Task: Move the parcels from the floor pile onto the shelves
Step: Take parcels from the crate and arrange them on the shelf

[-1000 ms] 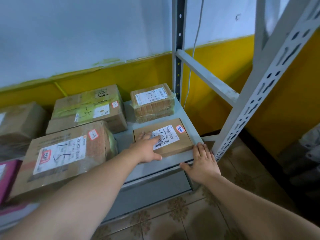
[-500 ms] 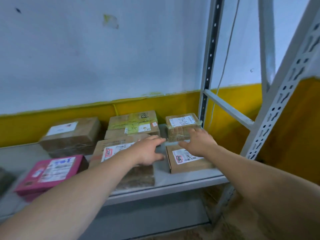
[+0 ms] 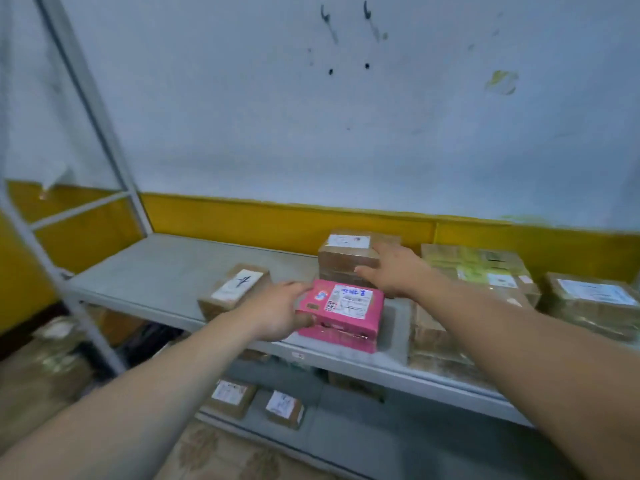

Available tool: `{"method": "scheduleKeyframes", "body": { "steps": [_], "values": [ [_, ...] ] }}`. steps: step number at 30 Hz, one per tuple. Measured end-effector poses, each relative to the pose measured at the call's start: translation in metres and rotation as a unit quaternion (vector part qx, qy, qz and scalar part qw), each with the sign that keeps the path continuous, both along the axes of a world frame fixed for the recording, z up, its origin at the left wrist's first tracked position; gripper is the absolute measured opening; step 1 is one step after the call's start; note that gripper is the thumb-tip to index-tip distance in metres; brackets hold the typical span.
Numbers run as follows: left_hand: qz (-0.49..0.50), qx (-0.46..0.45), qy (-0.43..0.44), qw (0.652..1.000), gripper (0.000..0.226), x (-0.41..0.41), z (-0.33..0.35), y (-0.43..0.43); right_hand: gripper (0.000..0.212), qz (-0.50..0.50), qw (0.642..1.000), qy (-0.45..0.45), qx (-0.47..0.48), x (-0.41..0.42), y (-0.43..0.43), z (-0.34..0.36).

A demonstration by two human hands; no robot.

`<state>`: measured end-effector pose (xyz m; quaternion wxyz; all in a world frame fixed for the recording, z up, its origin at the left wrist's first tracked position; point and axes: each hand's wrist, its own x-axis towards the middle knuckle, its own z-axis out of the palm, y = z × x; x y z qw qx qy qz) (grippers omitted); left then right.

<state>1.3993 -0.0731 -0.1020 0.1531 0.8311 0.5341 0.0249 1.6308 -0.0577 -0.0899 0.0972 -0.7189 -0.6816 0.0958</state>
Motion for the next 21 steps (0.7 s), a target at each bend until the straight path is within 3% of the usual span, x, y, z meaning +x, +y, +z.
{"method": "scheduleKeyframes", "body": {
  "steps": [9, 21],
  "values": [
    [0.178, -0.063, -0.055, 0.981, 0.067, -0.150, -0.028, 0.035, 0.078, 0.140, 0.990, -0.007, -0.022, -0.151, 0.094, -0.027],
    [0.250, -0.100, -0.115, 0.956, 0.072, -0.184, -0.109, 0.183, 0.064, 0.122, 0.983, 0.044, -0.132, -0.208, 0.241, -0.120]
  ]
}}
